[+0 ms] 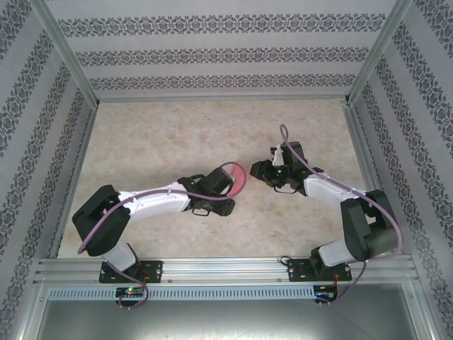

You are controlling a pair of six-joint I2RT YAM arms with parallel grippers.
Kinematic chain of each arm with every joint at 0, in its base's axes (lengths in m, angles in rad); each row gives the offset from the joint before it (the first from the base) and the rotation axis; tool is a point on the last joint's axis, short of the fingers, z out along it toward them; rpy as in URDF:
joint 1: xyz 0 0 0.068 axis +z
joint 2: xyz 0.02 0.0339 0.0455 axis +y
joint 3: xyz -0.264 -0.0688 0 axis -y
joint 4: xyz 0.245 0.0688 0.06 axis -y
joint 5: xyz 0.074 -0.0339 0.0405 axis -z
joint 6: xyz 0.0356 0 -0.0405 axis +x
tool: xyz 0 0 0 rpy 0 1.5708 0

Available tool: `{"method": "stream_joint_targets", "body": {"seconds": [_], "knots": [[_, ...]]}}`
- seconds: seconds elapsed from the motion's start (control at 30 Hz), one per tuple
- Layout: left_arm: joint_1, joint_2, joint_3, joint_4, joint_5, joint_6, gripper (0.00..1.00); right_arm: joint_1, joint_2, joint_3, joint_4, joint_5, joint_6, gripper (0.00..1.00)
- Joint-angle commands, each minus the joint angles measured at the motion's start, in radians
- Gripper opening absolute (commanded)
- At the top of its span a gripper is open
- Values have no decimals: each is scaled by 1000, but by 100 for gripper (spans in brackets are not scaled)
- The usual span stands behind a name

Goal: Fold a paper plane with a square sheet of paper (pick it up from the middle)
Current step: Fold the wing for the fifth time at the center of the table, then turn over the paper at the center of the table.

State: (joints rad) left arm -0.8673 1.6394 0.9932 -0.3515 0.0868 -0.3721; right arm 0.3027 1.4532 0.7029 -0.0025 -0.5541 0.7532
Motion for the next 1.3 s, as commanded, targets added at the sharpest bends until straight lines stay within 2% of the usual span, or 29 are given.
{"method": "stream_joint_targets", "body": {"seconds": [0.0, 0.23, 0.43, 0.63, 0.8, 1.1, 1.27], "knots": [[25, 69, 59, 6, 10, 72, 51, -13, -32, -22, -46, 2, -27, 44], [52, 170, 138, -41, -42, 102, 50, -28, -48, -49, -45, -2, -22, 44], [86, 150, 120, -21, -20, 93, 37, -17, -27, -62, -15, -30, 1, 44], [131, 142, 81, 17, 73, 88, 20, 35, 28, -57, 35, -43, 35, 45], [176, 117, 49, 44, 127, 81, 14, 91, 85, -28, 69, -43, 66, 46], [270, 64, -58, 222, 386, 2, 8, 172, 145, 38, 111, -32, 122, 50], [305, 58, -68, 228, 440, -1, 8, 203, 182, 75, 91, -20, 129, 50]]}}
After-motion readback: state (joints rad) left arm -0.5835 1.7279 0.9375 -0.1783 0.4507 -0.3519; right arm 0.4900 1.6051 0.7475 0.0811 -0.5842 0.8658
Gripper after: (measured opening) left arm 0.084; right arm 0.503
